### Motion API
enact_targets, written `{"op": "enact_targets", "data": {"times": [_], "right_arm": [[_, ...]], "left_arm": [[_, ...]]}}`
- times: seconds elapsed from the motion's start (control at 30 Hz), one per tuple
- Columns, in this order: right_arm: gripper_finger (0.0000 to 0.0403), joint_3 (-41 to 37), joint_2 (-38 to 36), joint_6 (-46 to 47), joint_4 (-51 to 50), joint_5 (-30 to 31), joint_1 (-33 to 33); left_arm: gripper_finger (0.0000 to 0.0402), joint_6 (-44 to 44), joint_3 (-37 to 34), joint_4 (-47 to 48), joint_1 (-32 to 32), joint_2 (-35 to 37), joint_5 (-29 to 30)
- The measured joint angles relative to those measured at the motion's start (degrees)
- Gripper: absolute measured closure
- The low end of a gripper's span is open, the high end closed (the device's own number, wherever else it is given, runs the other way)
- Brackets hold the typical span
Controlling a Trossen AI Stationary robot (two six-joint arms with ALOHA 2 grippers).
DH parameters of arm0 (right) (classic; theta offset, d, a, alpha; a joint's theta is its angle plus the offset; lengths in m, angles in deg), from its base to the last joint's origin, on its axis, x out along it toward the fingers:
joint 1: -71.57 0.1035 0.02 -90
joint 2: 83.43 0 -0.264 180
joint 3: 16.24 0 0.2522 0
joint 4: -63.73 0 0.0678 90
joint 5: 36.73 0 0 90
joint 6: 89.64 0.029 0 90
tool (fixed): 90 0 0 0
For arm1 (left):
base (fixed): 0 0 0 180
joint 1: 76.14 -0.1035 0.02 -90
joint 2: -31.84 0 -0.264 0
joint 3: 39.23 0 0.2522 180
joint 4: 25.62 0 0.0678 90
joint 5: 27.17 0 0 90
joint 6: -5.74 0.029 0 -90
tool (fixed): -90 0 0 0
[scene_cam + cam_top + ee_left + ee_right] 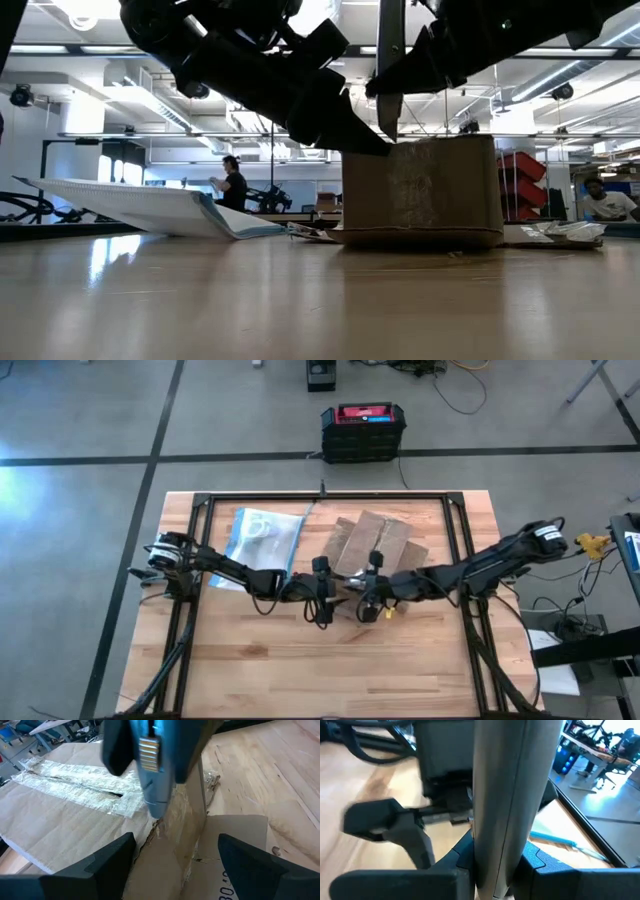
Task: Pack items into zip bag
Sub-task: Break down the brown box until it is flat
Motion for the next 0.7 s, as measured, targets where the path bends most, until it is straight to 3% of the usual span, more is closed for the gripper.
{"op": "enact_targets", "data": {"times": [0.7], "right_arm": [[0.0347,0.3,0.3,-0.3,-1.4,0.0,-0.5]], "left_arm": [[0.0127,-0.2,0.0,0.0,0.0,0.0,0.0]]}}
